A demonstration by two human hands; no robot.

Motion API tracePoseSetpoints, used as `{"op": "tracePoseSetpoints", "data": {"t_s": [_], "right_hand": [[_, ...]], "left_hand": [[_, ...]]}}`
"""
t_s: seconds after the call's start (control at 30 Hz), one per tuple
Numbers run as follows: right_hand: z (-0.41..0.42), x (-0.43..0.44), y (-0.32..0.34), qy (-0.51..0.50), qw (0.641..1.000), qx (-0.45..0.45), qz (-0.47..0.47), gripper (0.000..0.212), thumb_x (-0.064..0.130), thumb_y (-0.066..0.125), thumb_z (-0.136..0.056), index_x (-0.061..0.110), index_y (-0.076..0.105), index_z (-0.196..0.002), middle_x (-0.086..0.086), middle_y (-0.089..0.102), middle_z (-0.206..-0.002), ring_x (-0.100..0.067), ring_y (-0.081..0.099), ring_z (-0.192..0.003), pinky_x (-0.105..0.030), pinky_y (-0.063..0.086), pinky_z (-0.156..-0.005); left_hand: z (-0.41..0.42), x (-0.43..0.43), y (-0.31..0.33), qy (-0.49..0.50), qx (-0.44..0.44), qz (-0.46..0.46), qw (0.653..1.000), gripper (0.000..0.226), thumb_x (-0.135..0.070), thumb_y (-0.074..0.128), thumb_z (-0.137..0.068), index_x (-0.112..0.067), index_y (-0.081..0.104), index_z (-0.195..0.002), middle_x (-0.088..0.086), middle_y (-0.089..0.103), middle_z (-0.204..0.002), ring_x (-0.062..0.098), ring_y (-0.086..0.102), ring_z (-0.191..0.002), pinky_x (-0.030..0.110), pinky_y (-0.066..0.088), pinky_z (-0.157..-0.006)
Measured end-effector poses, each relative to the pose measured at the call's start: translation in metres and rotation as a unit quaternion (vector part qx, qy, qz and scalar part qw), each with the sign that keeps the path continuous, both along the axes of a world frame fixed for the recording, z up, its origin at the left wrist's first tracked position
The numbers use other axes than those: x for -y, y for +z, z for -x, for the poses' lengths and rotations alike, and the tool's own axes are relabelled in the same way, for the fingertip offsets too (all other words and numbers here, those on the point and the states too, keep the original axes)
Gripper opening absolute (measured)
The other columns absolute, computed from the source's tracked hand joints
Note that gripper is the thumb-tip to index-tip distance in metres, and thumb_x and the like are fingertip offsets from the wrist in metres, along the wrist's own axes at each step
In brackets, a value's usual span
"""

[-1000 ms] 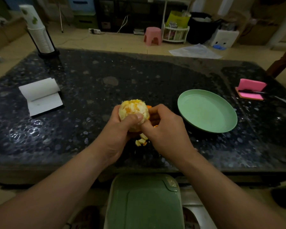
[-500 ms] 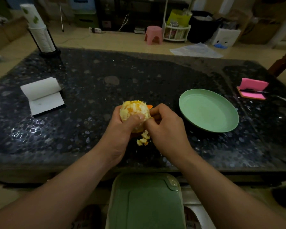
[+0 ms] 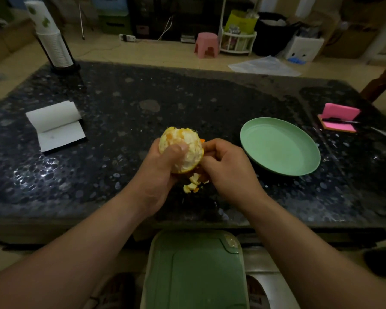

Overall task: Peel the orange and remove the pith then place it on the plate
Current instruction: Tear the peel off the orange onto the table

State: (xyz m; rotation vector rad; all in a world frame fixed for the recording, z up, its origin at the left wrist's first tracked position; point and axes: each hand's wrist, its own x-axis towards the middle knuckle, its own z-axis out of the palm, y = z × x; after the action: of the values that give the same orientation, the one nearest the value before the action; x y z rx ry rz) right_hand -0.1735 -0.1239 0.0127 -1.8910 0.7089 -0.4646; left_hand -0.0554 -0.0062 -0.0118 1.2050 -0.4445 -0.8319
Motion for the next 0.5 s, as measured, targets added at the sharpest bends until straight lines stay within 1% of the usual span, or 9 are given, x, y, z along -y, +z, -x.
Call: {"op": "tracePoseSetpoints", "data": {"t_s": [0.03,0.1,0.13,0.23,0.3,0.33,0.4,0.43,0.5], "right_hand": [[0.0007,0.0003,0.0014,0.008,1.000,0.001,-0.009,0.016,0.016,0.068,-0.097,0.027,0.072,-0.108,-0.003,0.078,-0.089,-0.021,0.076,-0.081,-0.053,0.065,-0.075],[0.0019,-0.0013,0.0043,0.030,0.999,-0.001,-0.030,0.022,0.019,0.068,-0.099,0.029,0.070,-0.118,0.001,0.078,-0.094,-0.016,0.077,-0.083,-0.048,0.066,-0.076],[0.0017,-0.0023,0.0051,0.036,0.998,-0.004,-0.045,0.024,0.020,0.067,-0.100,0.030,0.069,-0.121,0.001,0.079,-0.096,-0.016,0.077,-0.084,-0.047,0.066,-0.077],[-0.0011,-0.0027,0.0039,0.033,0.994,0.003,-0.107,0.019,0.022,0.069,-0.099,0.029,0.074,-0.115,-0.002,0.079,-0.095,-0.026,0.076,-0.084,-0.055,0.065,-0.080],[-0.0018,-0.0015,0.0016,0.027,0.992,0.007,-0.124,0.017,0.024,0.070,-0.099,0.026,0.076,-0.114,-0.003,0.080,-0.092,-0.025,0.076,-0.081,-0.058,0.064,-0.083],[-0.0016,-0.0009,0.0006,0.026,0.992,0.006,-0.122,0.016,0.024,0.069,-0.100,0.024,0.076,-0.114,-0.002,0.080,-0.091,-0.024,0.077,-0.081,-0.056,0.064,-0.083],[-0.0006,0.0002,-0.0005,0.029,0.993,0.004,-0.112,0.016,0.022,0.068,-0.102,0.023,0.076,-0.114,0.000,0.080,-0.089,-0.019,0.077,-0.079,-0.048,0.066,-0.082],[-0.0005,0.0005,-0.0005,0.030,0.994,0.005,-0.109,0.016,0.020,0.068,-0.101,0.023,0.076,-0.115,0.000,0.080,-0.090,-0.017,0.077,-0.077,-0.044,0.067,-0.080],[-0.0018,0.0005,-0.0002,0.020,0.995,0.008,-0.101,0.018,0.018,0.068,-0.100,0.022,0.075,-0.116,-0.001,0.080,-0.095,-0.016,0.076,-0.075,-0.039,0.066,-0.077]], "left_hand": [[-0.0024,-0.0001,0.0019,-0.004,-0.004,0.000,1.000,0.077,-0.038,0.077,-0.080,-0.015,0.050,-0.148,0.016,0.067,-0.139,0.035,0.068,-0.125,0.052,0.058,-0.103],[-0.0057,-0.0001,0.0046,0.000,-0.018,-0.004,1.000,0.074,-0.035,0.076,-0.083,-0.015,0.049,-0.149,0.017,0.066,-0.141,0.037,0.066,-0.127,0.055,0.056,-0.106],[-0.0070,0.0000,0.0047,0.002,-0.032,-0.004,0.999,0.073,-0.033,0.076,-0.084,-0.015,0.049,-0.149,0.017,0.066,-0.141,0.037,0.066,-0.128,0.056,0.056,-0.107],[-0.0091,-0.0011,0.0051,-0.008,-0.069,-0.009,0.998,0.075,-0.033,0.081,-0.085,-0.014,0.049,-0.150,0.017,0.068,-0.139,0.036,0.069,-0.125,0.058,0.058,-0.103],[-0.0082,-0.0026,0.0078,-0.019,-0.068,-0.037,0.997,0.073,-0.036,0.084,-0.086,-0.018,0.049,-0.147,0.014,0.070,-0.135,0.035,0.073,-0.119,0.053,0.062,-0.097],[-0.0075,-0.0029,0.0092,-0.022,-0.067,-0.051,0.996,0.070,-0.037,0.082,-0.085,-0.020,0.049,-0.145,0.013,0.071,-0.134,0.034,0.074,-0.116,0.050,0.063,-0.094],[-0.0084,-0.0026,0.0096,-0.012,-0.072,-0.065,0.995,0.069,-0.037,0.079,-0.086,-0.019,0.045,-0.143,0.013,0.069,-0.134,0.032,0.076,-0.113,0.048,0.065,-0.089],[-0.0084,-0.0026,0.0105,-0.001,-0.078,-0.063,0.995,0.074,-0.039,0.082,-0.086,-0.016,0.044,-0.145,0.014,0.069,-0.136,0.032,0.076,-0.113,0.048,0.065,-0.087],[-0.0102,-0.0014,0.0108,0.012,-0.088,-0.041,0.995,0.081,-0.042,0.085,-0.087,-0.008,0.044,-0.148,0.017,0.067,-0.139,0.032,0.074,-0.118,0.048,0.064,-0.089]]}}
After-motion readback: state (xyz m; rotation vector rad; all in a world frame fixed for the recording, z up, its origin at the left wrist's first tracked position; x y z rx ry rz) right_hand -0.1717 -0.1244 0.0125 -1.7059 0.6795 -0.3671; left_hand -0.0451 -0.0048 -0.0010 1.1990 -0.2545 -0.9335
